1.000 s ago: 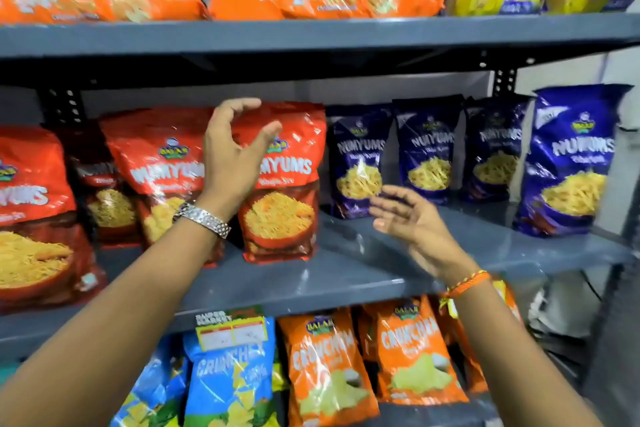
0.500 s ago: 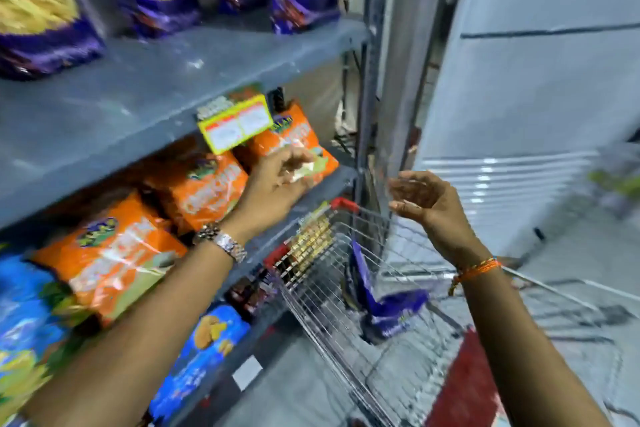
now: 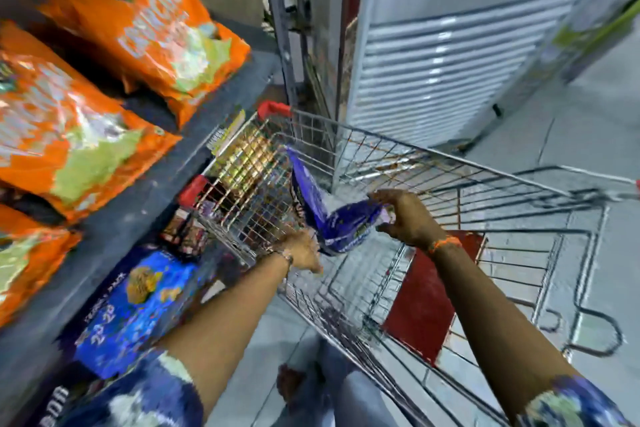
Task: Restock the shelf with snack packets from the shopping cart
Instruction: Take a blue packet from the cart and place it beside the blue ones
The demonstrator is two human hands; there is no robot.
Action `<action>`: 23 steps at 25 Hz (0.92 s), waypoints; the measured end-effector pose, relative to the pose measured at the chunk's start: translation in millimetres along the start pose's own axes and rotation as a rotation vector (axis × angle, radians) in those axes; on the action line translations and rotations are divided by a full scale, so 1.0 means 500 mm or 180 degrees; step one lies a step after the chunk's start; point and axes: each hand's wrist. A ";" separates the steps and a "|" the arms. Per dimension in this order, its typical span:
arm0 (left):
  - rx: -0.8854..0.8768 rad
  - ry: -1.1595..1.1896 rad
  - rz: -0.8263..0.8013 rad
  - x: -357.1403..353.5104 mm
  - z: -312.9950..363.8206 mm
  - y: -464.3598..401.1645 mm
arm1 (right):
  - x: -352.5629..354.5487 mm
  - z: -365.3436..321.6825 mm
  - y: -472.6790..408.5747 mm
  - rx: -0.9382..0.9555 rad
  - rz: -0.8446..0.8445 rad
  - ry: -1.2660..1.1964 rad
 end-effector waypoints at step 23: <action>-0.1183 0.2413 0.0620 -0.027 0.036 0.106 | 0.380 -0.147 0.054 0.0737 0.0731 -0.0304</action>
Point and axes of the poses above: each hand's wrist, its own y-axis away from the middle knuckle, its own x-axis out of the back of the hand, z = x × y, and after that the axes turned 15 degrees about y, right-handed
